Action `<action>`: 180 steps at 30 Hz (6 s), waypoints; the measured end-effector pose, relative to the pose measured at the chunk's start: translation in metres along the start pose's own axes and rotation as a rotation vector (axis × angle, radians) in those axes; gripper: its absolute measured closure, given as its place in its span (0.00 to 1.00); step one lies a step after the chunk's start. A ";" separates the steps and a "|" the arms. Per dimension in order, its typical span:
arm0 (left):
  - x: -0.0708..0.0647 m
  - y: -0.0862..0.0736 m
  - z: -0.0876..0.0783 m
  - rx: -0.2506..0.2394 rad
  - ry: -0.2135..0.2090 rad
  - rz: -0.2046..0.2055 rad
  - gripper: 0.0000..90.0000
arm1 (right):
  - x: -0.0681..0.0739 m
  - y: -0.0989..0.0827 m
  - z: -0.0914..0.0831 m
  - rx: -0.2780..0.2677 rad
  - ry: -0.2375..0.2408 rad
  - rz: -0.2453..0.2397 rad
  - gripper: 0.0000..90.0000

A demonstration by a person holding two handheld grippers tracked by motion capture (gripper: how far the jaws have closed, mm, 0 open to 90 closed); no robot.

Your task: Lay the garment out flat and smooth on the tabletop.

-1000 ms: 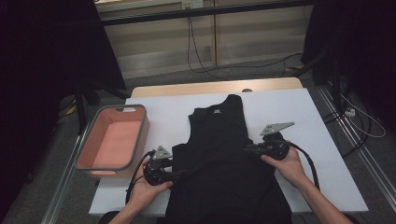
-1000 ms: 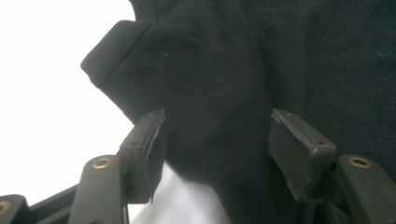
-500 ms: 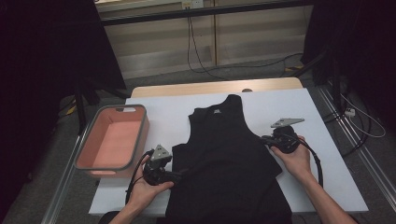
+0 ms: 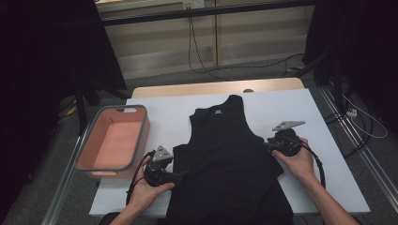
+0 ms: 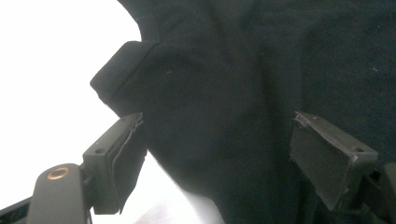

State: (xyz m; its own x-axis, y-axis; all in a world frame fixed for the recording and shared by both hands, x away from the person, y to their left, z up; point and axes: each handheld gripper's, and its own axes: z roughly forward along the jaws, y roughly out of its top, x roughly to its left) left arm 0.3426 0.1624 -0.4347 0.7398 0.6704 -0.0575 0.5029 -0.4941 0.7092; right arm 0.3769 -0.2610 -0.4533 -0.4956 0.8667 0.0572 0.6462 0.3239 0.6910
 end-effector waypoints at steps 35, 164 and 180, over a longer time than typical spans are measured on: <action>0.002 -0.001 0.002 0.026 -0.003 -0.006 0.22 | -0.004 0.014 -0.017 -0.038 -0.168 -0.081 0.93; -0.049 0.024 0.028 0.094 -0.096 0.202 0.47 | 0.100 -0.010 -0.019 0.074 0.280 -0.309 0.59; -0.075 0.010 0.025 0.109 -0.200 0.292 1.00 | 0.104 -0.020 -0.020 0.090 0.292 -0.311 1.00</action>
State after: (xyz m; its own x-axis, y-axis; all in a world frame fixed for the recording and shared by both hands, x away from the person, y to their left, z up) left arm 0.3030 0.0934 -0.4412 0.9265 0.3762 -0.0070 0.2939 -0.7119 0.6378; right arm 0.3010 -0.1848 -0.4463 -0.8100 0.5827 0.0665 0.4815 0.5959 0.6427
